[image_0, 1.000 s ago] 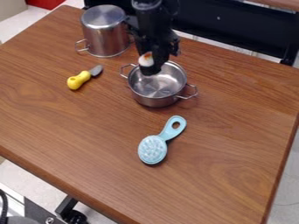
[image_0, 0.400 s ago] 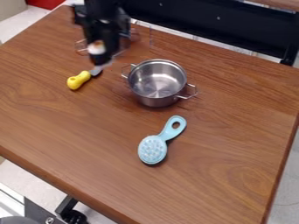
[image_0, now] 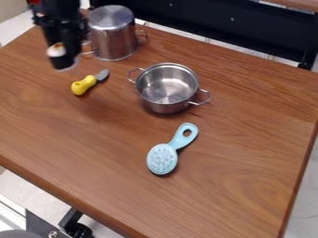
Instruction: Put the sushi on the bottom left corner of the table
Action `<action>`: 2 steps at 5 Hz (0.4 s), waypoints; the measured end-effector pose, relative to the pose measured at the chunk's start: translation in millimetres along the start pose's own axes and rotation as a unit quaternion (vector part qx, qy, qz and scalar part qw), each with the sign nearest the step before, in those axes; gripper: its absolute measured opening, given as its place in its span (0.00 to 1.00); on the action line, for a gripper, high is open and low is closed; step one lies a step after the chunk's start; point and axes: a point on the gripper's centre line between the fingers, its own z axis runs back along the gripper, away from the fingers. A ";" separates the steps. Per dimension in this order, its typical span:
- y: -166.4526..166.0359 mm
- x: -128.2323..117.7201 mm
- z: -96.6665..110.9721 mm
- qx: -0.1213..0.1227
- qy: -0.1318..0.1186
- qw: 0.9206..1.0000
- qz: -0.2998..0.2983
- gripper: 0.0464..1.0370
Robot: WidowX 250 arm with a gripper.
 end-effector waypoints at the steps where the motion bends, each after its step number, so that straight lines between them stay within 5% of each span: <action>1: 15.5 -14.4 -7.9 0.000 -0.001 0.999 -0.035 0.32; 2: 33.5 -32.8 -16.3 0.017 0.009 0.998 -0.068 0.32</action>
